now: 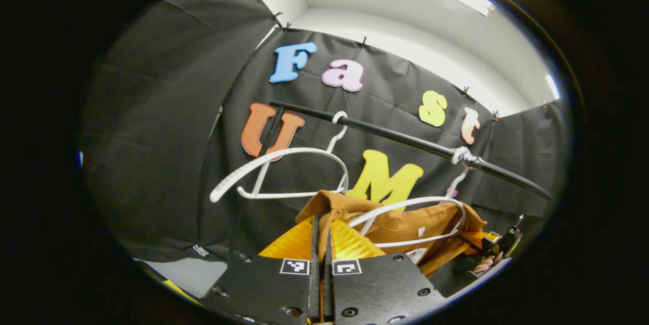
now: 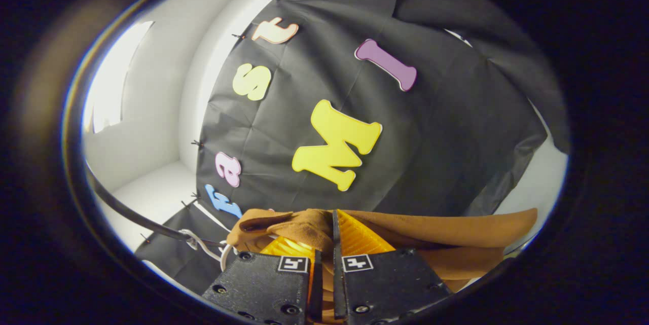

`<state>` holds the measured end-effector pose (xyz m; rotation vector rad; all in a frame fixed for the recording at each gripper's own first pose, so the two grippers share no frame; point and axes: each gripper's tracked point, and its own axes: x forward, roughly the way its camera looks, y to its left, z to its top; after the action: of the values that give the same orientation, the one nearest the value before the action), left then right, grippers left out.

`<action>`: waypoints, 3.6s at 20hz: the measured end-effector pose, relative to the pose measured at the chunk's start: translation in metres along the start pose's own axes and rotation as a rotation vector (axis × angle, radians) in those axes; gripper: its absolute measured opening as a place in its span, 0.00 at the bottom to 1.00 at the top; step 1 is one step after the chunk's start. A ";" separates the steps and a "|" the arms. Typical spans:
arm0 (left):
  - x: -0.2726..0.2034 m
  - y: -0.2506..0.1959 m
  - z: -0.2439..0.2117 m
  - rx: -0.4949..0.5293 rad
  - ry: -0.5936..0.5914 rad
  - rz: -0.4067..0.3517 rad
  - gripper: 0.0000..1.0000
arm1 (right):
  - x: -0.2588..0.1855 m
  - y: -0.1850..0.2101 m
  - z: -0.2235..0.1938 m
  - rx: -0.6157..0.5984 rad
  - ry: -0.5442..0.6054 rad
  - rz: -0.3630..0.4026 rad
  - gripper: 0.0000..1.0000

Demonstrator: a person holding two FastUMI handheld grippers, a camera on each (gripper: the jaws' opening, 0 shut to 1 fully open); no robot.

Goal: Grasp the clothes on the hanger with both hands and then place them into the laundry hamper below.

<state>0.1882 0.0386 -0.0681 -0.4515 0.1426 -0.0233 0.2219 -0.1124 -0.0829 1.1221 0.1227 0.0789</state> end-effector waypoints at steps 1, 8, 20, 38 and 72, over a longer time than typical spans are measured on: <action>0.002 0.002 0.000 -0.009 0.005 -0.002 0.03 | 0.003 0.001 0.000 0.007 0.014 0.012 0.11; 0.009 0.012 -0.008 -0.016 0.032 -0.023 0.03 | 0.011 0.007 0.011 0.080 0.093 0.105 0.11; 0.029 0.021 -0.031 -0.113 0.137 -0.132 0.03 | 0.005 0.010 0.025 0.180 0.285 0.333 0.11; 0.024 0.033 -0.049 -0.168 0.217 -0.162 0.02 | 0.037 -0.036 0.016 0.288 0.224 0.191 0.10; -0.086 -0.113 -0.115 -0.020 0.337 -0.450 0.01 | -0.093 0.020 -0.193 0.085 0.659 0.238 0.09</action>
<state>0.0883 -0.1078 -0.1099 -0.4897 0.3706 -0.5419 0.1028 0.0567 -0.1418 1.1563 0.5833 0.6618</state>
